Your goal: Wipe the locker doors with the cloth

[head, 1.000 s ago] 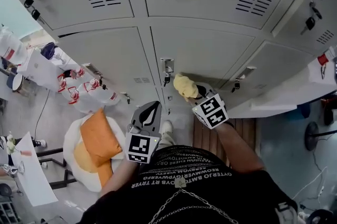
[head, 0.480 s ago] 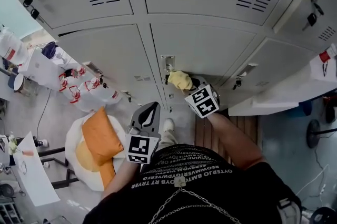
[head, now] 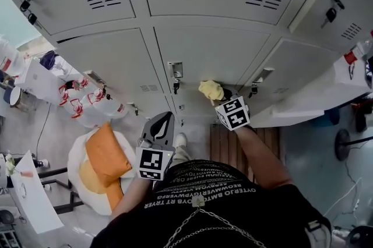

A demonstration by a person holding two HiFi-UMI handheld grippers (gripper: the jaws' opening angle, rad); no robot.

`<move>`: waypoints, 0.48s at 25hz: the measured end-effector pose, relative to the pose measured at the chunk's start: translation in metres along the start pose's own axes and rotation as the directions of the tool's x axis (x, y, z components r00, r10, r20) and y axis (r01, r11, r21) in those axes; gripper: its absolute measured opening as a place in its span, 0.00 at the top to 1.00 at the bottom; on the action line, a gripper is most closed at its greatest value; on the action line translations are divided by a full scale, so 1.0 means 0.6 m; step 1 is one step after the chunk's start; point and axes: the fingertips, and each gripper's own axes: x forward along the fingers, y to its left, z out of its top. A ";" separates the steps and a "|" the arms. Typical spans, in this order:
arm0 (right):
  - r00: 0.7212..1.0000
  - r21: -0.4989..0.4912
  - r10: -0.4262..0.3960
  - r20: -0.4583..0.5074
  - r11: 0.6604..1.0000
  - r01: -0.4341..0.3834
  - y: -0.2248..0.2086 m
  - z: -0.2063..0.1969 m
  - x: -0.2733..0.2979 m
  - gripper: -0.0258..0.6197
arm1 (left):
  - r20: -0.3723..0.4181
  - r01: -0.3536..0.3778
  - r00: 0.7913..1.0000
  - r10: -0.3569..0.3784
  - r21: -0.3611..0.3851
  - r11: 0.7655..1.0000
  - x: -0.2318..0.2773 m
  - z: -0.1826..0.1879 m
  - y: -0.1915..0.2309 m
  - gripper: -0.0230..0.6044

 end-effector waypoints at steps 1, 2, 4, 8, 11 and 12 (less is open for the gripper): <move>1.000 0.011 -0.015 -0.008 1.000 0.015 -0.011 -0.009 -0.005 0.84 | 0.001 0.003 1.000 -0.003 -0.001 1.000 0.001 0.001 -0.004 0.96; 0.999 0.021 -0.030 -0.015 0.999 0.030 -0.022 -0.017 -0.011 0.84 | 0.004 0.006 1.000 -0.006 0.000 1.000 0.002 0.002 -0.008 0.95; 0.998 0.042 -0.060 -0.022 0.997 0.061 -0.044 -0.030 -0.023 0.84 | 0.010 0.012 1.000 -0.013 0.006 1.000 0.003 0.007 -0.017 0.96; 0.992 0.086 -0.117 -0.036 0.989 0.120 -0.080 -0.055 -0.048 0.83 | 0.014 0.015 1.000 -0.015 0.014 1.000 -0.001 0.010 -0.033 0.95; 0.989 0.078 -0.148 0.001 0.986 0.147 -0.094 -0.060 -0.076 0.84 | 0.017 0.014 1.000 -0.014 0.022 1.000 -0.005 0.015 -0.045 0.95; 0.987 0.063 -0.156 0.038 0.986 0.153 -0.092 -0.054 -0.091 0.84 | 0.016 0.015 1.000 -0.016 0.027 1.000 -0.007 0.016 -0.049 0.95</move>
